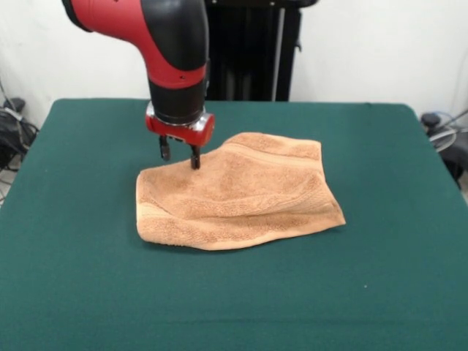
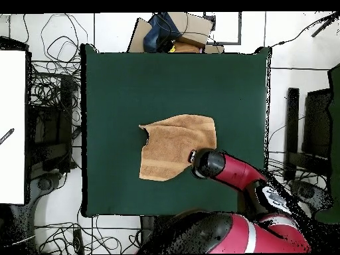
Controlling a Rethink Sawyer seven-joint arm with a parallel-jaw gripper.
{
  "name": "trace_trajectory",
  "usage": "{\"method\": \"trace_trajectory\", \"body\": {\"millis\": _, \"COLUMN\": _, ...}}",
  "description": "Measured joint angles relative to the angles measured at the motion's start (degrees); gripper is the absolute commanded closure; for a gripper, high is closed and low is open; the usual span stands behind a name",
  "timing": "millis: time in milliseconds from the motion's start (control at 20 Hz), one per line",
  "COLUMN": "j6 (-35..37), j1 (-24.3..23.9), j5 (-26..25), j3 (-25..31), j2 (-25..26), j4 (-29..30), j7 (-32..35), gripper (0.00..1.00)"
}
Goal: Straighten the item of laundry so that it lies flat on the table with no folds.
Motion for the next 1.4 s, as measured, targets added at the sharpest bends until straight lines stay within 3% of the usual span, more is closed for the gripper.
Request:
{"method": "trace_trajectory", "body": {"millis": 700, "j6": 0.04, "j1": 0.38, "j5": 0.0, "j3": -0.01, "j2": 0.81, "j4": -0.99, "j7": 0.0, "gripper": 0.0}}
{"method": "trace_trajectory", "body": {"millis": 750, "j6": 0.02, "j1": 0.42, "j5": 0.03, "j3": 0.06, "j2": 0.81, "j4": -0.99, "j7": 0.0, "gripper": 1.0}}
{"method": "trace_trajectory", "body": {"millis": 1400, "j6": 0.05, "j1": 0.47, "j5": 0.02, "j3": 0.12, "j2": 0.74, "j4": -0.99, "j7": 0.0, "gripper": 1.0}}
